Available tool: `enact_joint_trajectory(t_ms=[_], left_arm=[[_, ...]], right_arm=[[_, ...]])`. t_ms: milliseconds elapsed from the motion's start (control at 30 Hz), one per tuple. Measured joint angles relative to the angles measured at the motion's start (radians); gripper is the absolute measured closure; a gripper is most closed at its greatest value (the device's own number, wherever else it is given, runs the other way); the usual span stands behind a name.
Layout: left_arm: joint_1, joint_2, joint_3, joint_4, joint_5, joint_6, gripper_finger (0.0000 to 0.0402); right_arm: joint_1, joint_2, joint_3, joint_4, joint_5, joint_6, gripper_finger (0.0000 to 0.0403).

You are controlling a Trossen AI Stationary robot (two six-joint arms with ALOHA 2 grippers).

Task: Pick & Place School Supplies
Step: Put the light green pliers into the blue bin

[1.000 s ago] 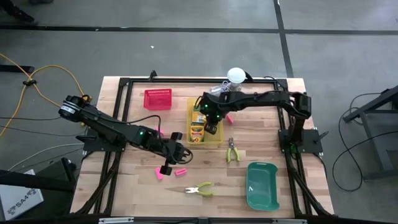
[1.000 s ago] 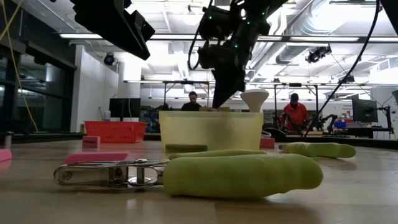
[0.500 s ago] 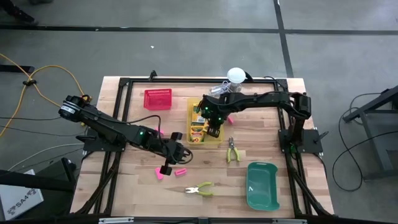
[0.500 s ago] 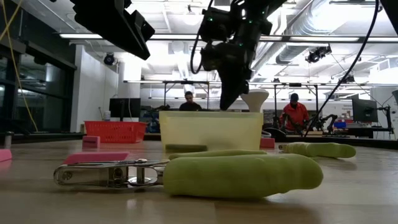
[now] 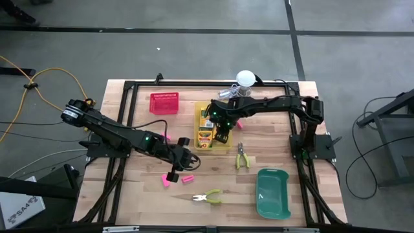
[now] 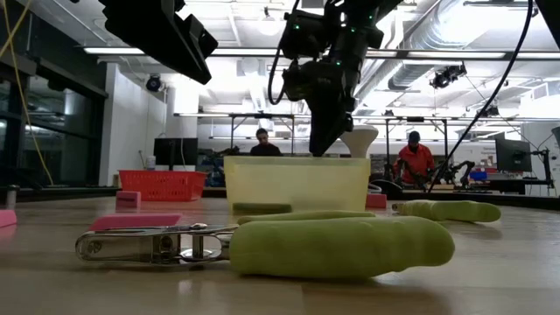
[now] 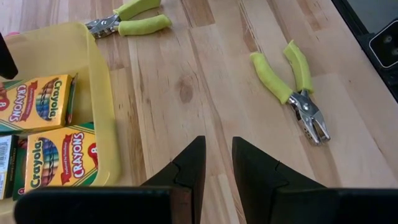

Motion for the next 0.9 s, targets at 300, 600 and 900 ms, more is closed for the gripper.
enact_joint_trajectory(t_ms=[300,600,900], left_arm=[[0.000,0.000,0.000,0.000,0.000,-0.050,0.0327],[0.000,0.000,0.000,0.001,0.000,-0.051,0.0327],[0.000,0.000,0.000,0.000,-0.001,-0.019,0.0327]], right_arm=[[-0.001,0.000,0.000,-0.001,0.004,0.036,0.0309],[-0.001,-0.030,0.000,-0.016,0.013,-0.001,0.0310],[0.026,-0.155,0.002,-0.146,0.138,0.095,0.0310]])
